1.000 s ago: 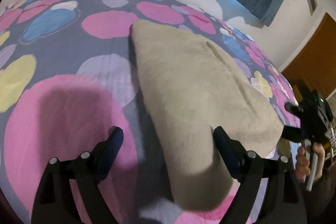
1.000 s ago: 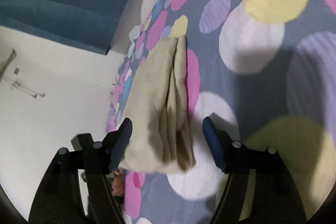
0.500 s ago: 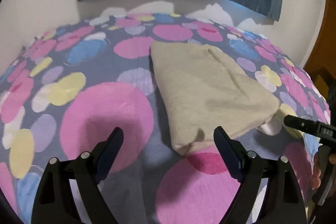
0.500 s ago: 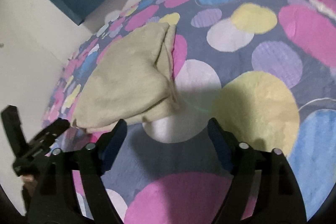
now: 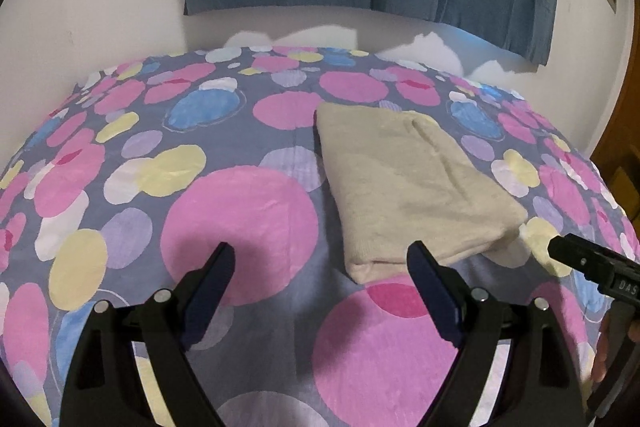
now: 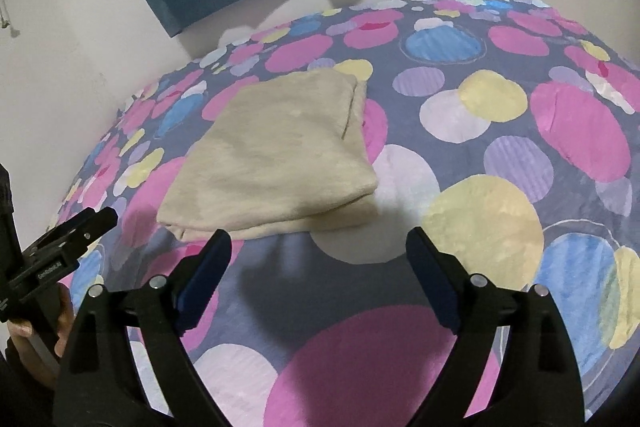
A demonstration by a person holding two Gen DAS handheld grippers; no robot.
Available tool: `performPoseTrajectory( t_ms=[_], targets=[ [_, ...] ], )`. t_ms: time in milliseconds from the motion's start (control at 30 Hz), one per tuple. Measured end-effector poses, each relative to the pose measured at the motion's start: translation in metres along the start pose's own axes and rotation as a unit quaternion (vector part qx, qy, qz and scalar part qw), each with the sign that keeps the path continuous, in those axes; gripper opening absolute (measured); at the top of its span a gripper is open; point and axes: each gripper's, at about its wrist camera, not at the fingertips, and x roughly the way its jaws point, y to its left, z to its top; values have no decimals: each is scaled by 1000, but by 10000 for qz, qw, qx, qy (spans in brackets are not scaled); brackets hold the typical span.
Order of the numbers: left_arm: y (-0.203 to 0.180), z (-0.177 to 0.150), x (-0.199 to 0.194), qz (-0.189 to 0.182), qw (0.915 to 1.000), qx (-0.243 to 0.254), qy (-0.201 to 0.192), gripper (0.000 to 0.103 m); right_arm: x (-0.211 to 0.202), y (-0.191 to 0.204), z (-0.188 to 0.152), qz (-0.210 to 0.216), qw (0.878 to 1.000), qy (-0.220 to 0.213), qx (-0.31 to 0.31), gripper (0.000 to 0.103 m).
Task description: Fold small clothes
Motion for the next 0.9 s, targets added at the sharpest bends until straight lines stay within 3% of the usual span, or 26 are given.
performPoseTrajectory(
  t_ms=[400, 900],
  targets=[
    [-12, 4, -27, 0, 9999, 74, -142, 87, -22, 11, 4, -69, 9996, -185, -198, 90],
    [-16, 4, -31, -22, 9997, 135, -184, 87, -26, 13, 4, -154, 9995, -233, -173, 93]
  ],
)
